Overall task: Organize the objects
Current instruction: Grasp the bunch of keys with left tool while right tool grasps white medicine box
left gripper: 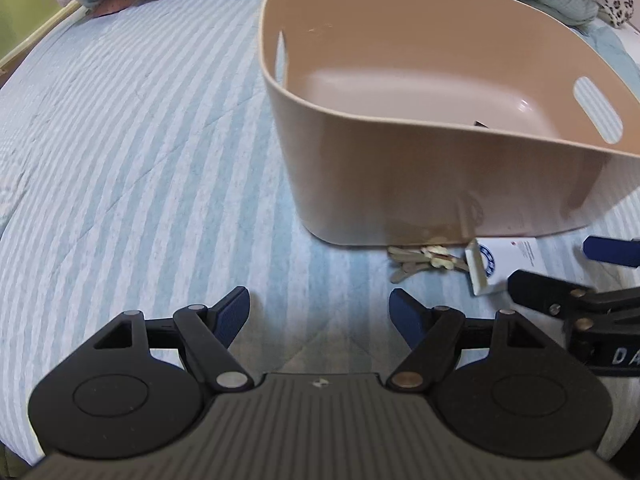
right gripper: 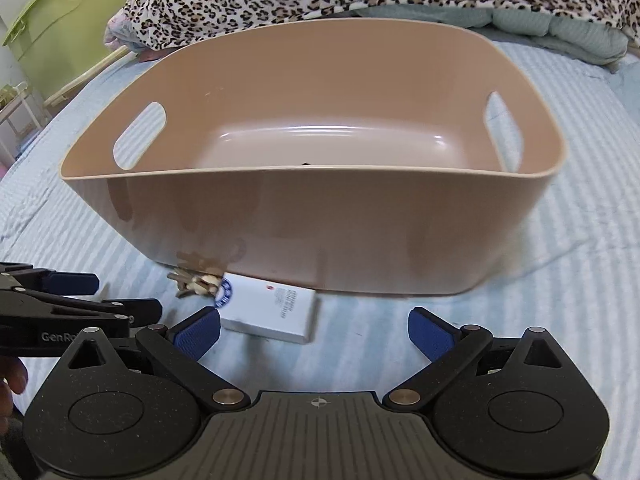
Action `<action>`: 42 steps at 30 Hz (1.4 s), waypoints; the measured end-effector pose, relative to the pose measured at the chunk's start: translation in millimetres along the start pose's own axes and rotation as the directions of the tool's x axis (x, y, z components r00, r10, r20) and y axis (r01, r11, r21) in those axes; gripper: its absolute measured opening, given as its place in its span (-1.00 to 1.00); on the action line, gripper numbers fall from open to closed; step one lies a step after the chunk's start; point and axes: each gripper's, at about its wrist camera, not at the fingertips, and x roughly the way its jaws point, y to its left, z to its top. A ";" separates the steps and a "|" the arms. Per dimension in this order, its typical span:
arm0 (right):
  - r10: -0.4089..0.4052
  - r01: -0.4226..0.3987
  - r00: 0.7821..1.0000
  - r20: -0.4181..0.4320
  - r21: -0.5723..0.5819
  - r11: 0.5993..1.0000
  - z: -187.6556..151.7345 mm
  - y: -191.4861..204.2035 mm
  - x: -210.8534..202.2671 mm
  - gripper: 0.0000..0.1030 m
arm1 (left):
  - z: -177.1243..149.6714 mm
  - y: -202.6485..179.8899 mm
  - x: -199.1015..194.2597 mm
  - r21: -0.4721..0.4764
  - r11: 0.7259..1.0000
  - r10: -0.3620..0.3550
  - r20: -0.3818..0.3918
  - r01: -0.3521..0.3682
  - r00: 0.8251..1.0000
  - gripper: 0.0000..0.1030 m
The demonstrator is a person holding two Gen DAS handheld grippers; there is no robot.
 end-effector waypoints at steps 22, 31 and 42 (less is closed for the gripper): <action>-0.112 0.112 0.994 0.004 0.036 0.993 -4.8 -38.4 9.2 0.86 | -0.7 -37.6 14.5 0.046 0.998 -0.041 0.011 0.040 0.999 0.56; -0.128 0.128 0.992 0.006 0.012 0.992 -8.5 -46.9 12.7 0.87 | 1.4 -49.6 34.1 -0.023 0.999 -0.035 0.069 0.037 0.997 0.90; -0.132 0.133 0.991 0.027 -0.047 0.990 -8.1 -39.0 14.9 0.53 | 1.3 -50.4 21.4 -0.019 0.998 -0.060 0.064 0.061 0.996 -0.17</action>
